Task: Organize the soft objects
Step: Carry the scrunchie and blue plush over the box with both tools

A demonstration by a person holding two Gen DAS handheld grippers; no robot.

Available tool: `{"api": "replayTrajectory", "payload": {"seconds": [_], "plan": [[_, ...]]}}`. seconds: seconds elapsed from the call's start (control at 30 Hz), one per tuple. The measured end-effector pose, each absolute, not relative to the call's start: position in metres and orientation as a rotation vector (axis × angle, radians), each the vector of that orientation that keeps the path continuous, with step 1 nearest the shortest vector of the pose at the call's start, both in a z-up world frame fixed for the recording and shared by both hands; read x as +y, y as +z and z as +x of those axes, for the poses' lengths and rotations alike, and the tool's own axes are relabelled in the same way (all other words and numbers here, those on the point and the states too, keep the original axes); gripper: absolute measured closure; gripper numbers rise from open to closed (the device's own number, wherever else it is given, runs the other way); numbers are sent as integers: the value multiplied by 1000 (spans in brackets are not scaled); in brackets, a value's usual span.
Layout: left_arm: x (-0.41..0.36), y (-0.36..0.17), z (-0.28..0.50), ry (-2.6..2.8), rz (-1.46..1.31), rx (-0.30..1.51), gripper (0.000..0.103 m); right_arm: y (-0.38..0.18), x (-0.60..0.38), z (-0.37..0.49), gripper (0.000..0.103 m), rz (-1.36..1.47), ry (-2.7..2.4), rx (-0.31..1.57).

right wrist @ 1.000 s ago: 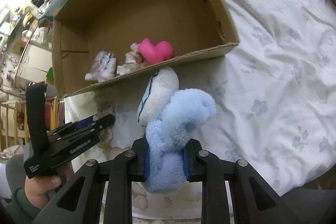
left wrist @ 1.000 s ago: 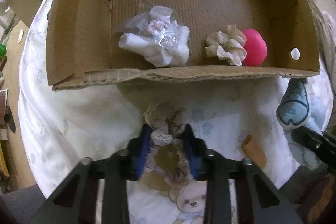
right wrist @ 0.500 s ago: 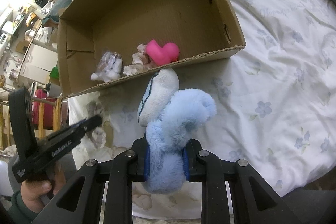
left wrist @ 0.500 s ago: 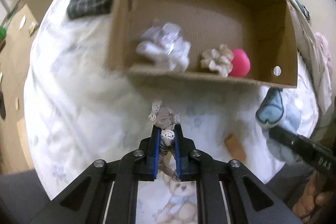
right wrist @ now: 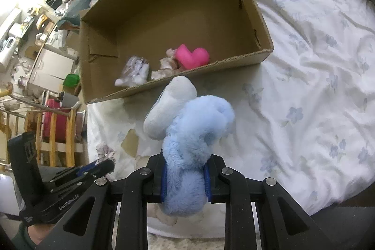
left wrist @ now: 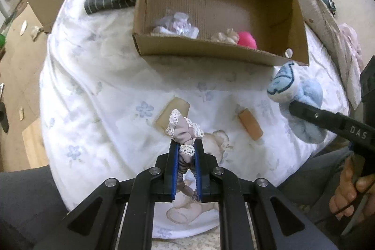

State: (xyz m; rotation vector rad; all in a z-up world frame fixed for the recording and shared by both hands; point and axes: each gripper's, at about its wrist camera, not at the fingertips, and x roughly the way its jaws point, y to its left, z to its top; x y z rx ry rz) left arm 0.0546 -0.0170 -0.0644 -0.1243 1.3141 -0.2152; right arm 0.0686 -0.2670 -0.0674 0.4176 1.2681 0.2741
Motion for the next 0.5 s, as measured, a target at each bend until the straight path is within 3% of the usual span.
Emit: {"api": "replayTrajectory", "payload": {"seconds": [0.5], "plan": [[5,-39,49,-81,-155,1253,92,-34,-244,46,78,390,352,1196]]}}
